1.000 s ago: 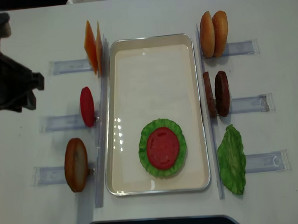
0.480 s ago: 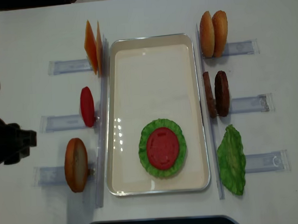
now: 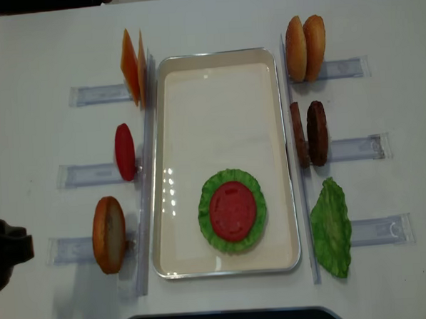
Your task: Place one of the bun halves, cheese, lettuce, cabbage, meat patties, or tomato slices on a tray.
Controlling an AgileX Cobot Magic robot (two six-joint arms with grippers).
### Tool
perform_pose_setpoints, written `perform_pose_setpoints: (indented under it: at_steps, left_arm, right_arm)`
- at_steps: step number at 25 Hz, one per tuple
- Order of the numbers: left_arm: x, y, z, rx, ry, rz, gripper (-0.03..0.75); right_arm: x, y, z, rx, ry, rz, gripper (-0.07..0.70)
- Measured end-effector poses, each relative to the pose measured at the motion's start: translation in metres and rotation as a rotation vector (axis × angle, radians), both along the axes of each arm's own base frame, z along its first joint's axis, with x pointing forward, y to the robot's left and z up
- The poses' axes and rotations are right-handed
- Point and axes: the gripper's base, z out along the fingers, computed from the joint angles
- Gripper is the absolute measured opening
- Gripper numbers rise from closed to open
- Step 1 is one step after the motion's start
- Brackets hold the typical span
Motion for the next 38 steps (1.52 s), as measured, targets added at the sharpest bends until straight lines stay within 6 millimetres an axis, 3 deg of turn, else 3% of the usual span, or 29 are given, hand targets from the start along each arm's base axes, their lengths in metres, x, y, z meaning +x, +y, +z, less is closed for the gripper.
perform_pose_setpoints:
  at_steps: [28,38]
  left_arm:
    - [-0.059,0.006,0.011,-0.026,-0.345,0.033,0.265]
    - [-0.071,0.008,0.014,-0.022,-0.426,0.071,0.265]
  right_arm:
    - [0.0,0.0,0.0,0.0,0.0,0.0,0.471]
    - [0.0,0.0,0.0,0.0,0.0,0.0,0.471]
